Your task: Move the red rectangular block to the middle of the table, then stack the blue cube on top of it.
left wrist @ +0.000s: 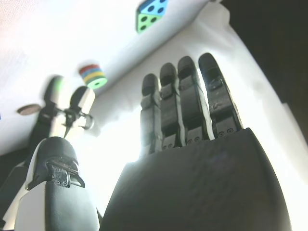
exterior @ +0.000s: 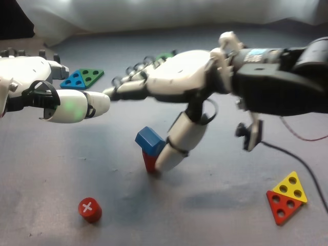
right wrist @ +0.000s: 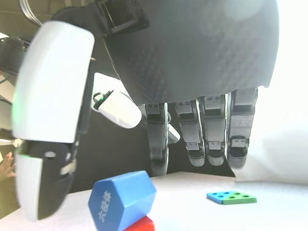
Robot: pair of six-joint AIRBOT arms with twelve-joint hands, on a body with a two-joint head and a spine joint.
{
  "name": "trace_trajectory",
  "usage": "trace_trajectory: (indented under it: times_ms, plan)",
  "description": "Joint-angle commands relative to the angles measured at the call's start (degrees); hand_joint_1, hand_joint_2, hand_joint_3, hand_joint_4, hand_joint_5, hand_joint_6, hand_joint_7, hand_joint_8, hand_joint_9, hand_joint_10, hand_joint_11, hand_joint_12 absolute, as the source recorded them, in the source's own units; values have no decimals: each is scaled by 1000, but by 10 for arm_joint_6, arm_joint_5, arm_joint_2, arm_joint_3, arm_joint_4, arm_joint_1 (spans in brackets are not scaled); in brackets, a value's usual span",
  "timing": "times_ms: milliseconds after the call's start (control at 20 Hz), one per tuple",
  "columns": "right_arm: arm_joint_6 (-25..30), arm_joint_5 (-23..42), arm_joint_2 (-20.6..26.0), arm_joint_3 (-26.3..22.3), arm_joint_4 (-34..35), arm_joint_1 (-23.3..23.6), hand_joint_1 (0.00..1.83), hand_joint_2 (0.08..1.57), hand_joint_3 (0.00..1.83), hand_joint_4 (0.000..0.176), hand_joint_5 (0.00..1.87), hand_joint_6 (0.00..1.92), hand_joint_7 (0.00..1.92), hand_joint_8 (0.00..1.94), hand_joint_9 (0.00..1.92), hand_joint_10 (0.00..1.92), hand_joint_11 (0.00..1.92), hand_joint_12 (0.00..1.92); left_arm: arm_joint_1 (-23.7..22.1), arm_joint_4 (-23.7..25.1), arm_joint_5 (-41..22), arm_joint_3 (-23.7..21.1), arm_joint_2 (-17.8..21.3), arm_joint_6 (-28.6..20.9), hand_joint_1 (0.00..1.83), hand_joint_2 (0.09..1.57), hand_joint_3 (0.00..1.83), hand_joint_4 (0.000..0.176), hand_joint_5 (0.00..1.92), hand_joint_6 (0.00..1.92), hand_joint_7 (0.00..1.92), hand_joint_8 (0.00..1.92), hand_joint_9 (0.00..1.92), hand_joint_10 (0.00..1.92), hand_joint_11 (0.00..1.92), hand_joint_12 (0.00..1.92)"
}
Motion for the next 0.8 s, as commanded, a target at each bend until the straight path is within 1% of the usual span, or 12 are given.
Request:
trace_trajectory:
  times_ms: [0, 50, 100, 150, 200, 250, 300, 500, 550, 600, 650, 750]
  plan:
    - [-3, 97, 22, -9, -11, -1, 743, 664, 0, 108, 0, 0, 0, 0, 0, 0, 0, 0, -8, 36, -24, 0, 7, 1, 86, 1063, 0, 0, 310, 2, 292, 1, 234, 0, 0, 456]
    - [-5, 121, 51, -30, -29, -10, 625, 633, 0, 34, 0, 0, 0, 0, 0, 0, 0, 0, -8, 36, -24, 0, 7, 1, 87, 1067, 0, 0, 301, 0, 282, 0, 226, 0, 0, 454]
    - [-6, 133, 109, -65, -40, -31, 625, 613, 0, 0, 0, 0, 0, 0, 0, 0, 0, 0, -8, 36, -24, 0, 7, 2, 85, 1068, 1, 0, 309, 3, 290, 3, 235, 3, 0, 465]
    - [-6, 133, 122, -73, -40, -37, 549, 648, 0, 0, 0, 0, 0, 0, 0, 0, 0, 0, -8, 36, -24, 0, 7, 2, 86, 1070, 1, 0, 308, 2, 289, 2, 234, 3, 0, 464]
    - [-6, 134, 134, -80, -40, -43, 549, 648, 0, 0, 0, 0, 0, 0, 0, 0, 0, 0, -8, 36, -24, 0, 7, 2, 86, 1070, 1, 0, 308, 2, 289, 2, 234, 3, 0, 464]
    - [-6, 128, 153, -88, -46, -47, 379, 699, 17, 0, 0, 0, 0, 0, 0, 0, 0, 0, -8, 36, -24, -1, 7, 2, 97, 1069, 0, 0, 320, 5, 301, 5, 246, 5, 0, 478]
    - [-6, 123, 165, -93, -52, -48, 379, 699, 17, 0, 0, 0, 0, 0, 0, 0, 0, 0, -9, 35, -24, -1, 6, 2, 97, 1069, 0, 0, 320, 5, 301, 5, 246, 5, 0, 478]
    - [-5, 125, 251, -141, -67, -51, 186, 699, 12, 0, 0, 0, 0, 0, 0, 0, 0, 0, -9, 21, -23, -4, 6, 19, 64, 1085, 5, 0, 301, 1, 275, 1, 218, 0, 0, 430]
    - [-3, 134, 268, -152, -89, -52, 182, 713, 17, 0, 0, 0, 0, 0, 0, 0, 0, 0, -9, 20, -24, -3, 4, 19, 70, 1088, 5, 0, 305, 2, 280, 3, 221, 1, 0, 433]
    - [22, 154, 283, -160, -147, -56, 169, 727, 20, 0, 0, 0, 0, 0, 0, 0, 0, 0, -9, 19, -24, -2, 3, 20, 49, 1101, 7, 0, 297, 0, 271, 0, 215, 0, 0, 429]
    - [72, 204, 294, -161, -227, -66, 169, 727, 20, 0, 0, 0, 0, 0, 0, 0, 0, 0, -9, 16, -24, -3, 3, 20, 49, 1101, 7, 0, 297, 0, 271, 0, 215, 0, 0, 429]
    - [99, 247, 304, -160, -282, -73, 189, 756, 26, 0, 0, 0, 0, 0, 0, 0, 0, 0, -10, 16, -24, -3, 3, 20, 36, 1112, 7, 0, 297, 2, 265, 2, 208, 2, 0, 413]
